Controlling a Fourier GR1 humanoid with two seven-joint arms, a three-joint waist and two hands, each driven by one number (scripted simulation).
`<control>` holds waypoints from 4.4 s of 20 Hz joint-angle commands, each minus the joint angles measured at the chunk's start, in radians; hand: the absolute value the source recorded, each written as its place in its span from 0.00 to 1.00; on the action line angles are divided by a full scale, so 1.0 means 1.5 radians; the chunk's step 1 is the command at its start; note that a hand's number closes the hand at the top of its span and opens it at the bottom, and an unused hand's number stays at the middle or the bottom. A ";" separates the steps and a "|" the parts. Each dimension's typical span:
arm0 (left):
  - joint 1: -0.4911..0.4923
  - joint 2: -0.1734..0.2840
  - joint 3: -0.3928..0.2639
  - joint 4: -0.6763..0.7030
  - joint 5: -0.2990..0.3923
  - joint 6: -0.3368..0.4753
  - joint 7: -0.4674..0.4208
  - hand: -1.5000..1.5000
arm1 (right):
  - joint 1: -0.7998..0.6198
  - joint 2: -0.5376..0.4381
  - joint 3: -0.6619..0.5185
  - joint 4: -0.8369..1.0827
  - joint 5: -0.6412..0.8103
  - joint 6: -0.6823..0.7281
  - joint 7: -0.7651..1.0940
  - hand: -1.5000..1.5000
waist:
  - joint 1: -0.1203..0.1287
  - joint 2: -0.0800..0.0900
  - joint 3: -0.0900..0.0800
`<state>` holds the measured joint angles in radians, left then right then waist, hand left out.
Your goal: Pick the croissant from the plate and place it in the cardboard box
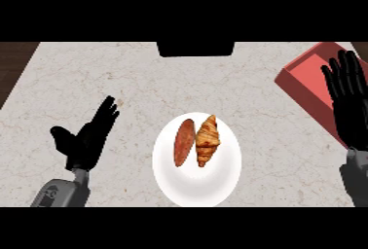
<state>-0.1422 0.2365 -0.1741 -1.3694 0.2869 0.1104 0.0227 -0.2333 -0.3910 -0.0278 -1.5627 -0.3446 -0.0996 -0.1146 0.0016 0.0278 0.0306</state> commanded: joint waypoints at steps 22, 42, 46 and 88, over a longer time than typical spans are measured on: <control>-0.092 0.134 -0.041 -0.065 -0.142 -0.074 -0.073 0.50 | -0.253 -0.136 0.506 -0.227 0.701 0.221 0.671 0.00 | 0.009 -0.023 -0.026; -0.088 0.137 -0.028 -0.080 -0.150 -0.085 -0.069 0.50 | -0.419 0.257 0.596 0.181 0.624 0.478 0.987 0.00 | 0.014 -0.021 -0.022; -0.085 0.122 -0.035 -0.069 -0.150 -0.092 -0.082 0.50 | -0.448 0.259 0.600 0.245 0.588 0.440 0.991 0.00 | 0.023 -0.018 -0.022; -0.068 0.100 0.026 -0.065 -0.189 -0.132 -0.099 0.50 | -0.453 0.260 0.649 0.465 0.637 0.368 0.924 0.00 | 0.006 -0.017 -0.021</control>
<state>-0.2302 0.3954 -0.1420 -1.5074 0.0143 -0.0760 -0.0979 -0.8899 -0.0205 0.9653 -0.8906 0.6049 0.4138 1.1215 0.0123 0.0004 -0.0004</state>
